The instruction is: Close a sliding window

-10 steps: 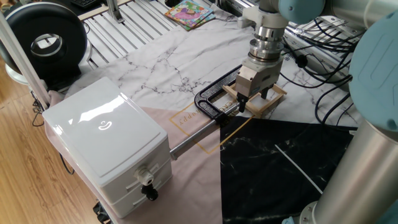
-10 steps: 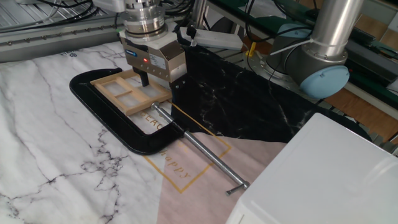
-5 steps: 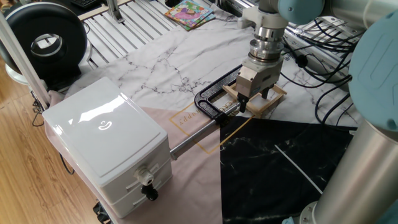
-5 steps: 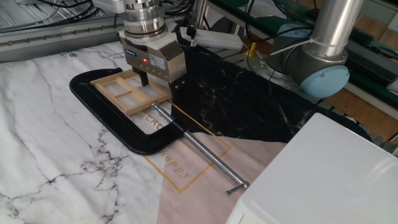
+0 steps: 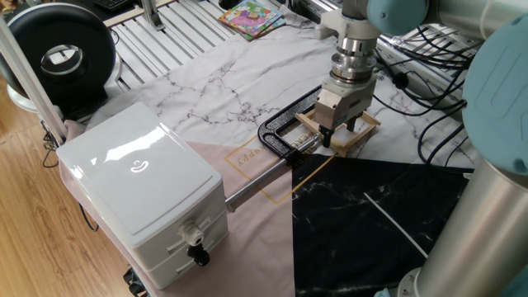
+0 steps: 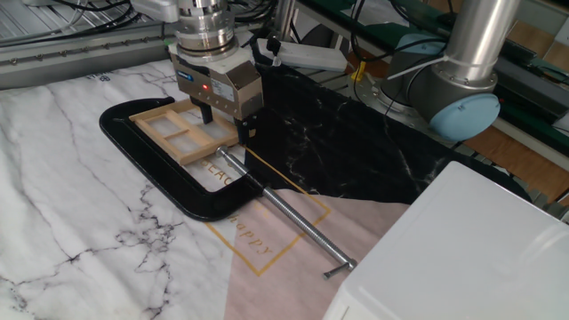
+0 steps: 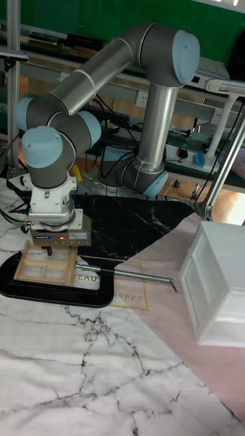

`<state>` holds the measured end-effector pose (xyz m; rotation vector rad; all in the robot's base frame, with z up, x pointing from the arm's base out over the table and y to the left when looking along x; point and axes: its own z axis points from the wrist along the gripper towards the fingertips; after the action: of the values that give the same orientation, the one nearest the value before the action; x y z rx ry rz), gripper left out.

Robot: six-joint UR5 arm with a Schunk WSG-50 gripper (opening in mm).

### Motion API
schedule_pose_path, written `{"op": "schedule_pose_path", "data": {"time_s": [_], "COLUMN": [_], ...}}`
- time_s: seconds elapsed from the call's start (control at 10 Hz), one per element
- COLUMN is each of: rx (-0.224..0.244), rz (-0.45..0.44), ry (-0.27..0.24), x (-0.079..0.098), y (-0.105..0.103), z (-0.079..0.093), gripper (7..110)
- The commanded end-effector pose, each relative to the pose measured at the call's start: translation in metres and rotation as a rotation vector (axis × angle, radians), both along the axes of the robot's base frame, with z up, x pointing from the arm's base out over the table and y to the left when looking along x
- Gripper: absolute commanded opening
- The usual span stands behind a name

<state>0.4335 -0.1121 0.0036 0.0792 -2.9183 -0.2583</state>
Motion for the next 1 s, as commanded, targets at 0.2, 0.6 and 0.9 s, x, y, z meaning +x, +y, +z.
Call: {"op": "schedule_pose_path", "data": {"time_s": [0.2,0.6,0.9], "rx": [-0.024,-0.019,0.033], "rz": [0.027,0.024,-0.025], "ry": [-0.016,-0.118,-0.105], "x": [0.002,0.035,0.046], "y": [-0.007,0.006,0.028], "z": [0.004,0.014,0.032], "gripper": [66,88,88]}}
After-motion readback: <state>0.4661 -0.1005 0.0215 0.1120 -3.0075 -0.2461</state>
